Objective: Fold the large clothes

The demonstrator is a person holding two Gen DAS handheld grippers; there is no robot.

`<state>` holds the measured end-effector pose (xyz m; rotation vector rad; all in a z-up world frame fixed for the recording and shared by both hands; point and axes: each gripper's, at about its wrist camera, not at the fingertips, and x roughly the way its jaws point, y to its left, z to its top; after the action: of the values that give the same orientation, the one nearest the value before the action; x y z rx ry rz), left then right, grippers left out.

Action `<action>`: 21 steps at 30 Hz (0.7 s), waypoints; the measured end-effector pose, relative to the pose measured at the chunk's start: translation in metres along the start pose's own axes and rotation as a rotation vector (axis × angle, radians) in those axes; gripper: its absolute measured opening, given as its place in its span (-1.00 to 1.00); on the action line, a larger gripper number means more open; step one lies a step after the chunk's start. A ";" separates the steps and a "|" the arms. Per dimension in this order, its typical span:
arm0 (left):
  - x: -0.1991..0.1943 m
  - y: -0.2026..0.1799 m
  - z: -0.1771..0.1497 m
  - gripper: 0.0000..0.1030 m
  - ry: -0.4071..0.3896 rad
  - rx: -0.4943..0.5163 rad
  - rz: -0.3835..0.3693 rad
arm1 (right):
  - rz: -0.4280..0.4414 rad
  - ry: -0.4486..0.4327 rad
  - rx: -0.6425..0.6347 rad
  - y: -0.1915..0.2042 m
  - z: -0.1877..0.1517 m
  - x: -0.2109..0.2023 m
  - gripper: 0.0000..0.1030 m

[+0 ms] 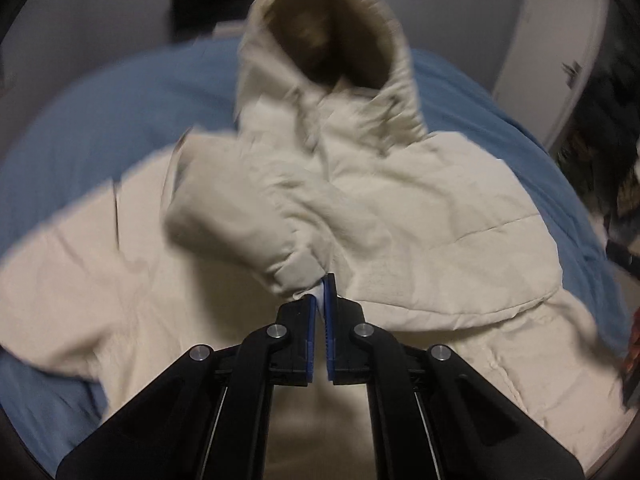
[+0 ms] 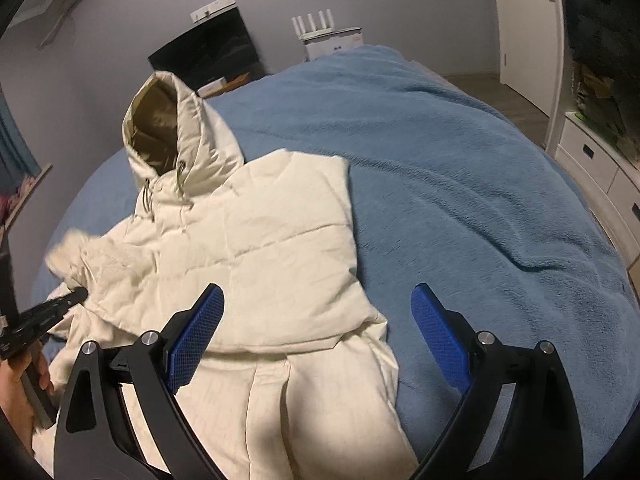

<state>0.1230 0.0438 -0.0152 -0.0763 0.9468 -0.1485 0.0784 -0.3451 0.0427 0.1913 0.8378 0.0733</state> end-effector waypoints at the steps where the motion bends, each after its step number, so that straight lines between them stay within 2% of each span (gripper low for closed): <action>1: 0.005 0.007 -0.004 -0.92 0.023 -0.040 -0.007 | 0.000 0.004 -0.004 0.001 -0.001 0.001 0.75; 4: 0.014 0.016 -0.012 -0.91 0.084 -0.108 -0.020 | -0.005 0.022 -0.021 0.004 -0.005 0.006 0.75; 7: 0.014 0.018 -0.018 -0.85 0.108 -0.127 -0.023 | -0.009 0.036 -0.043 0.007 -0.008 0.009 0.75; 10: 0.003 0.023 -0.016 -0.77 0.075 -0.164 -0.044 | -0.017 0.044 -0.071 0.012 -0.012 0.011 0.75; 12: -0.005 0.023 -0.016 -0.62 0.041 -0.167 -0.031 | -0.014 0.046 -0.087 0.016 -0.012 0.011 0.75; 13: -0.011 0.021 -0.015 -0.61 0.020 -0.160 -0.017 | -0.014 0.045 -0.093 0.018 -0.013 0.010 0.75; 14: -0.015 0.020 -0.014 -0.52 0.002 -0.159 -0.006 | -0.011 0.042 -0.103 0.020 -0.013 0.009 0.75; 17: -0.035 0.017 -0.009 0.16 -0.102 -0.147 0.046 | 0.008 0.026 -0.122 0.029 -0.010 0.003 0.76; 19: -0.046 0.016 -0.005 0.22 -0.162 -0.138 0.046 | 0.029 0.022 -0.125 0.034 -0.008 0.002 0.82; 21: -0.044 0.014 -0.003 0.28 -0.165 -0.125 0.040 | 0.038 0.035 -0.123 0.042 -0.003 0.010 0.82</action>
<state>0.0969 0.0650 0.0168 -0.1819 0.7920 -0.0448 0.0835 -0.3023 0.0422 0.0901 0.8618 0.1637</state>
